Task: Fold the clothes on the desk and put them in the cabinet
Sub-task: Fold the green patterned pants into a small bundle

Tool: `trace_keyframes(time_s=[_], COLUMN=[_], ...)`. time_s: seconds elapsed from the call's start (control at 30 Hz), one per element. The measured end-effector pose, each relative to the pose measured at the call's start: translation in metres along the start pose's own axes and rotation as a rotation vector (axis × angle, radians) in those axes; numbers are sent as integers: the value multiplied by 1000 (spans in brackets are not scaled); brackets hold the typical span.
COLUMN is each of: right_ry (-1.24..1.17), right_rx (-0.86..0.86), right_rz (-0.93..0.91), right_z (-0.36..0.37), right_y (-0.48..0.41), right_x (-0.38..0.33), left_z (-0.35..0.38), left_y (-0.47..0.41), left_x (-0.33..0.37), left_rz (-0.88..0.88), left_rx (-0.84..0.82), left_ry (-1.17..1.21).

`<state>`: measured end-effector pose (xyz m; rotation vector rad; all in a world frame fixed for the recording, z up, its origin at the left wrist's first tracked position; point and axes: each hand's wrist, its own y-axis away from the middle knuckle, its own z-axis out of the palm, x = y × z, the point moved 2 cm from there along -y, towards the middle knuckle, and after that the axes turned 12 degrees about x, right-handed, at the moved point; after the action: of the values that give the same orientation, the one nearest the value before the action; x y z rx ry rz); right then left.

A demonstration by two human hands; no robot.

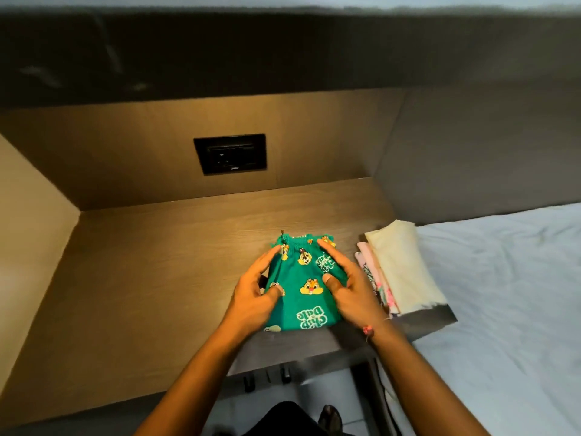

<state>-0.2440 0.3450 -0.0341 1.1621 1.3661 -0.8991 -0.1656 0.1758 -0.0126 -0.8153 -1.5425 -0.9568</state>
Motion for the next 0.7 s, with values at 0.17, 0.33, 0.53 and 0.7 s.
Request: trace_keyframes(time_s=[0.17,0.33,0.53,0.7], right_ry=[79,305,826,802], right_rx=[192,274,261,182], right_rz=[-100,-73,9,-195], right_z=[-90,-168,-191,-186], right_y=[-5,-35,-45,-52], right_x=[-28,-34,26,34], left_z=[78,162,197,198], left_y=[0,-22,-33,-39], left_x=[28,24,-27,-39], left_rz=[-42,-29,256,633], left_rx=[-136,-140,-54,-71], left_ry=[186,168,-630,-844])
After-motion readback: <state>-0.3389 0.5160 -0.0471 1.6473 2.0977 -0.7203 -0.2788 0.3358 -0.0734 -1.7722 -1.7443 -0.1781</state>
